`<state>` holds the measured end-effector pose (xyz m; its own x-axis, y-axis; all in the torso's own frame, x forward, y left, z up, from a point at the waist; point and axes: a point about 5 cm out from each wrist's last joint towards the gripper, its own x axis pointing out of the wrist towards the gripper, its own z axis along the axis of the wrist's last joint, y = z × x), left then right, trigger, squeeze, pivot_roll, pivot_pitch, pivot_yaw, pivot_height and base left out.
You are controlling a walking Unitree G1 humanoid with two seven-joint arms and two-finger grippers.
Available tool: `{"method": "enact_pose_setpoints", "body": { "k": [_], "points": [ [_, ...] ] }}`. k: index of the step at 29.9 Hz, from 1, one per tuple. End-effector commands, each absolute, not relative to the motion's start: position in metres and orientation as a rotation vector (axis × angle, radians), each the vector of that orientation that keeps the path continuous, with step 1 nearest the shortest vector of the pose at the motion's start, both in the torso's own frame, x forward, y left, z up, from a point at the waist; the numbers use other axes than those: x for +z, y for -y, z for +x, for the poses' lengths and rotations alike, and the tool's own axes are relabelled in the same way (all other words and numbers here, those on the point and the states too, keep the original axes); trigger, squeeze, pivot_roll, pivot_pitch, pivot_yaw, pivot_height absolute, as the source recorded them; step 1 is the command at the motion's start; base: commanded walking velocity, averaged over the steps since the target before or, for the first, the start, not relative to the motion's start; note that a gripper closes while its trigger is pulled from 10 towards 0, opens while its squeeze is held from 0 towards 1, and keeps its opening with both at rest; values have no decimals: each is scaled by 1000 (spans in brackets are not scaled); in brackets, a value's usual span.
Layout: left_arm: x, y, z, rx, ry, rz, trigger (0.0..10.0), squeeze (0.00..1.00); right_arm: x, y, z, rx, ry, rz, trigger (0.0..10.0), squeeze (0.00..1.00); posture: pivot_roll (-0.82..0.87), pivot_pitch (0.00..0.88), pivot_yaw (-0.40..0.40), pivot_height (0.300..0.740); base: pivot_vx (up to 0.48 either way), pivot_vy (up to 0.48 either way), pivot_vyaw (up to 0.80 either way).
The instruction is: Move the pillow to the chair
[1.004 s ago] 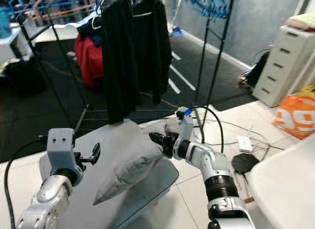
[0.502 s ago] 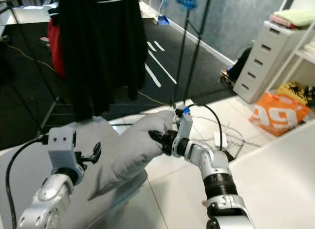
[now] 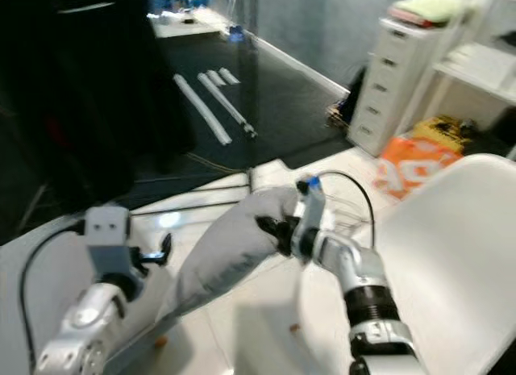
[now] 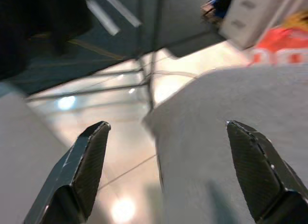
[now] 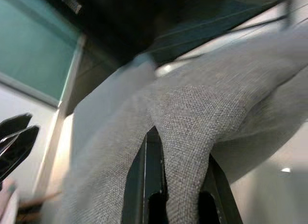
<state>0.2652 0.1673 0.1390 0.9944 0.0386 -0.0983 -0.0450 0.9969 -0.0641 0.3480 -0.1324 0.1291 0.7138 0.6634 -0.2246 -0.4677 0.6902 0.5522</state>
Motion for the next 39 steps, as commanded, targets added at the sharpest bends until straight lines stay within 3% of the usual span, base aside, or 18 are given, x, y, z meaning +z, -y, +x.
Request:
{"method": "enact_pose_setpoints", "body": {
  "k": [1,18,25,39],
  "points": [
    [132,-176,261,83,-129,-66,10000,0,147,124,353,699,-354,486,10000,0,-179,60,-73,740,0,0,0],
    [133,-174,262,74,-129,-74,10000,0,130,135,349,658,-454,370,10000,0,-183,62,-68,740,0,0,0],
    [132,-169,262,51,-146,-55,10000,0,130,135,348,667,-455,365,10000,0,-181,61,-66,740,0,-480,0],
    [134,-173,261,68,-146,-80,10000,0,107,163,344,544,-619,216,10000,0,-181,71,-60,740,0,0,-659]
  ]
}}
